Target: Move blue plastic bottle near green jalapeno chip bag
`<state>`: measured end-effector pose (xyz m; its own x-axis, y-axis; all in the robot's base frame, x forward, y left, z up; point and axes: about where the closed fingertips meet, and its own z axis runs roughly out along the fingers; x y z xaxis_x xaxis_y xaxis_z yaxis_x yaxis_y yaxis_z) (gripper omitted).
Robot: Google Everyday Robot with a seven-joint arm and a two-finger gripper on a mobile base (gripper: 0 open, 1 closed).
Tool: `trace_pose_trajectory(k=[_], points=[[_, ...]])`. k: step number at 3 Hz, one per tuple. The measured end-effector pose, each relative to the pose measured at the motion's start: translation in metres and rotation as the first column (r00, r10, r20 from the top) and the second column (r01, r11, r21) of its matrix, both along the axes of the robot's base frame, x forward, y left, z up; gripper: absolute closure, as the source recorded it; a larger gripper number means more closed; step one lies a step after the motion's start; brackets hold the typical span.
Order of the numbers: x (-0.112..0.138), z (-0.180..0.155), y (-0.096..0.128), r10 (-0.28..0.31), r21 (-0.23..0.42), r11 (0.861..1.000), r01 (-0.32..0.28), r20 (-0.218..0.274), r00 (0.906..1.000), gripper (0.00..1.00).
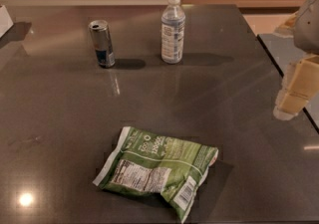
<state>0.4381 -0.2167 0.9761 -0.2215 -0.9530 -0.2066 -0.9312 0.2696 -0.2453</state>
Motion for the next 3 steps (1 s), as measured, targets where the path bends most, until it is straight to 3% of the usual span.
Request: trace_pose_trajectory(k=[1, 2, 3], points=[[0.004, 0.003, 0.001, 0.0, 0.009, 1.0, 0.0, 0.002, 1.0, 0.0], [0.029, 0.003, 0.0, -0.027, 0.068, 0.997, 0.027, 0.009, 0.9996, 0.0], [0.068, -0.002, 0.003, -0.054, 0.169, 0.984, 0.048, 0.032, 0.998, 0.0]])
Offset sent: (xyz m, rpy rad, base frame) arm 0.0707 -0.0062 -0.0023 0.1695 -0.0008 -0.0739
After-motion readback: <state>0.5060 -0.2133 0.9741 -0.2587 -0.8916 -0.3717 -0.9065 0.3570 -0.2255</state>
